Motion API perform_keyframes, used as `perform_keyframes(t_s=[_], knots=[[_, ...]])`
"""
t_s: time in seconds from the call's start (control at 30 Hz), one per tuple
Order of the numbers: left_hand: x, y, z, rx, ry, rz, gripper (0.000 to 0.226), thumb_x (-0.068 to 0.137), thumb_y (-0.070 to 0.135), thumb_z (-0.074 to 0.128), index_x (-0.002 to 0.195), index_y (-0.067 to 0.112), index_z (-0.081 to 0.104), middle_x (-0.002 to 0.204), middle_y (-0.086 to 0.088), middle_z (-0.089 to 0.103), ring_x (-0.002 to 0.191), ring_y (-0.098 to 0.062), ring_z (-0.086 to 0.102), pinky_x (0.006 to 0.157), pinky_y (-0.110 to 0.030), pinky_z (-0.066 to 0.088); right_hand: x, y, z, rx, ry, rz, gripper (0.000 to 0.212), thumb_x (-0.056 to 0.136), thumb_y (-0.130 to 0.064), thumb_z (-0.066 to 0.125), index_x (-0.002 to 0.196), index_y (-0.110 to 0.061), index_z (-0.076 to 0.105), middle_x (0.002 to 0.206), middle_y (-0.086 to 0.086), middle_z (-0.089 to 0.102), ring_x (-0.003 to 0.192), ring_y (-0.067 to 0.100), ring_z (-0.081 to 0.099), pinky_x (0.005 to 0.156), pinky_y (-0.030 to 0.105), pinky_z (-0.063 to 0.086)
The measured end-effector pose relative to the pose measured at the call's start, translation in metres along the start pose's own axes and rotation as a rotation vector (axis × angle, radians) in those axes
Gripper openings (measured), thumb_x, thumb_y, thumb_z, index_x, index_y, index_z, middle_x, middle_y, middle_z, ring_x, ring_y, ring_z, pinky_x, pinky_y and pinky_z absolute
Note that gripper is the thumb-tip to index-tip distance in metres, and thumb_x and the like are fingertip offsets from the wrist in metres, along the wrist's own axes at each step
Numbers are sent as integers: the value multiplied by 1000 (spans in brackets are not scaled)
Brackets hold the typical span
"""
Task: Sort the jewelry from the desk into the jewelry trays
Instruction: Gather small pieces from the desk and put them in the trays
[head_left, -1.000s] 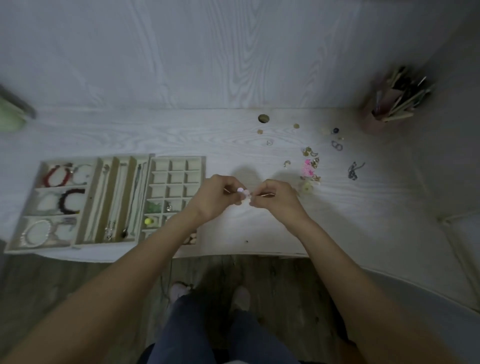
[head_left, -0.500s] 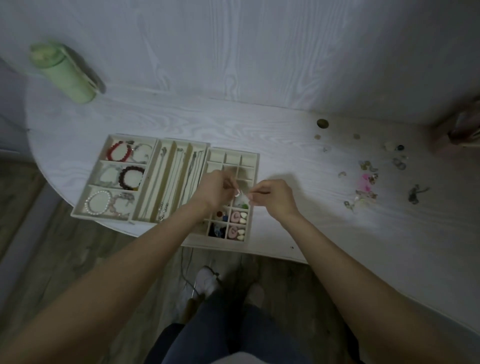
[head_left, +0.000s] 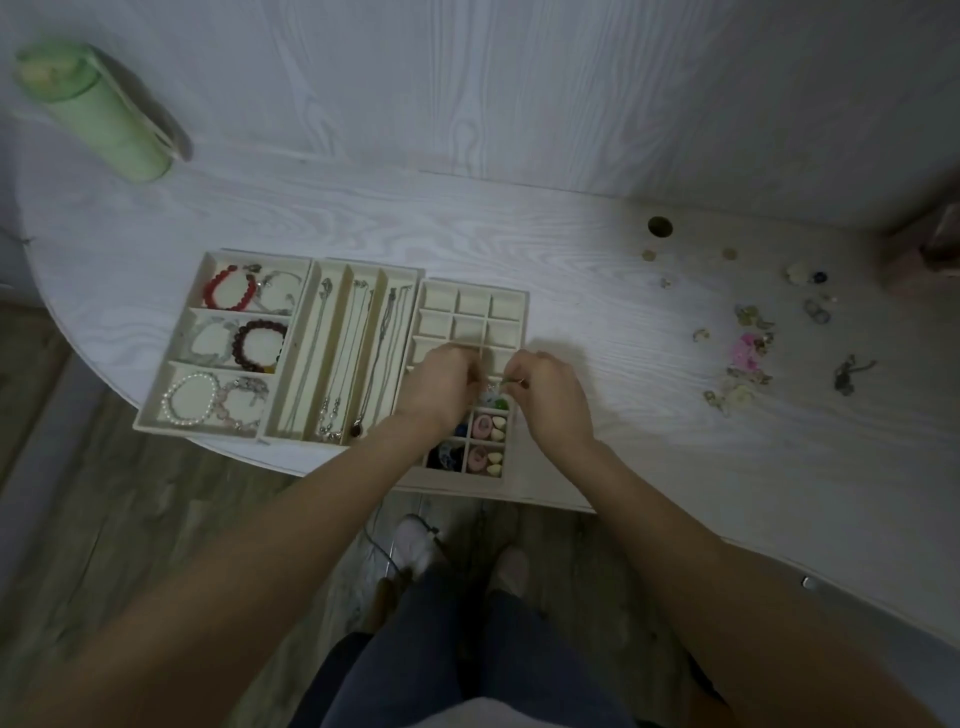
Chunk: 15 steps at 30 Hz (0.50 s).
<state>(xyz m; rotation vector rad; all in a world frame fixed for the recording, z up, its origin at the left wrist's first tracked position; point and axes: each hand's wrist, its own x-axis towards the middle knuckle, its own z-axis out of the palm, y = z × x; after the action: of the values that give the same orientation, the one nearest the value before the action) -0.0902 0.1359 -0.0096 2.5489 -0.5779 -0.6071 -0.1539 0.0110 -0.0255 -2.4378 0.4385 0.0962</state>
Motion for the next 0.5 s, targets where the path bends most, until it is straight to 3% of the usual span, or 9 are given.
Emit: perform_keyframes(t_s=[0.2,0.43,0.5], knots=[[-1,6,3,75,35,23,12,87,9,58,94,10,68,110,-8,53,94,-27,58,71,-36,49,-5,1,5,-151,74,-12,6,86,-10,65,92,-8,67,109,6,49,101,19,49,65,27,36],[-4,-2,5,127,69,120,23,92,6,50,113,7,60,115,-11,48,98,-27,54,70,-31,43,-5,0,14,-123,101,28,3,87,-9,63,87,-6,63,108,7,49,96,21,51,66,32,43],[-9,-4,4,162,98,146,25,94,7,47,115,8,60,121,-11,47,105,-28,50,77,-32,42,-4,0,16,-164,109,24,5,87,-11,64,85,-6,62,108,7,50,96,21,51,65,32,43]])
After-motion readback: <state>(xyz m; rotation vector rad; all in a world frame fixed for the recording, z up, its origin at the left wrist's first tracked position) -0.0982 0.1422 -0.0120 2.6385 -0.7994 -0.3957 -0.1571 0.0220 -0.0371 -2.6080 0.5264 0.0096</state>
